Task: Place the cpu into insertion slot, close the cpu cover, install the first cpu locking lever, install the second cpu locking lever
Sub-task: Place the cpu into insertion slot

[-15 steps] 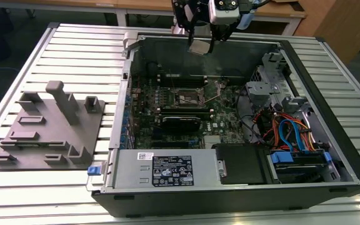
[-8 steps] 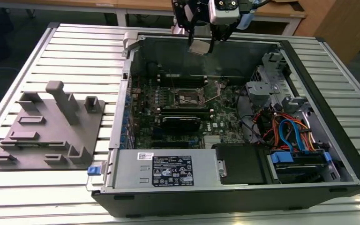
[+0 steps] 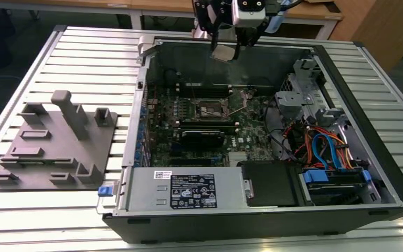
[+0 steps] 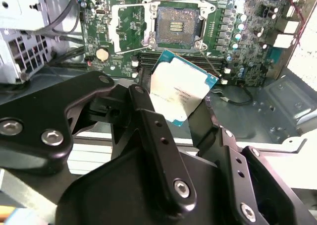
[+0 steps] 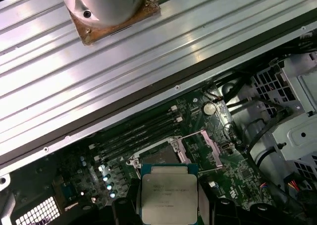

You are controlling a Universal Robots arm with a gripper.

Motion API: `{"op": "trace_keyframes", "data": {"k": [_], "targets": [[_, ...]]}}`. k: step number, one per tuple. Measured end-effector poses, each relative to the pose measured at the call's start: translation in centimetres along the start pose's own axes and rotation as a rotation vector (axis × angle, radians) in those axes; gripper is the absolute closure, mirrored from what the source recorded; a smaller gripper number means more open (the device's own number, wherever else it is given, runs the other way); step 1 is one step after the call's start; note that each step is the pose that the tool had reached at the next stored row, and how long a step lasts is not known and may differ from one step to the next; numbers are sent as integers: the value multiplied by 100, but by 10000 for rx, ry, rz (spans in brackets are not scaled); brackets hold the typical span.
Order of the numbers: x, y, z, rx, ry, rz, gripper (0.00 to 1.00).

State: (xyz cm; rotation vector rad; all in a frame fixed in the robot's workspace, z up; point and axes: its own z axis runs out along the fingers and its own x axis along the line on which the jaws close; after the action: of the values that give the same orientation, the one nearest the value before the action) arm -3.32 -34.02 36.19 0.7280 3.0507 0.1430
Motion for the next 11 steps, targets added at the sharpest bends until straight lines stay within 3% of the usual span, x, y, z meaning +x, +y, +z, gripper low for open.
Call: {"op": "trace_keyframes", "data": {"k": [7, 11], "targets": [[0, 0, 1, -4, -19, 211, 46], [0, 0, 6, -16, -73, 812, 46]]}}
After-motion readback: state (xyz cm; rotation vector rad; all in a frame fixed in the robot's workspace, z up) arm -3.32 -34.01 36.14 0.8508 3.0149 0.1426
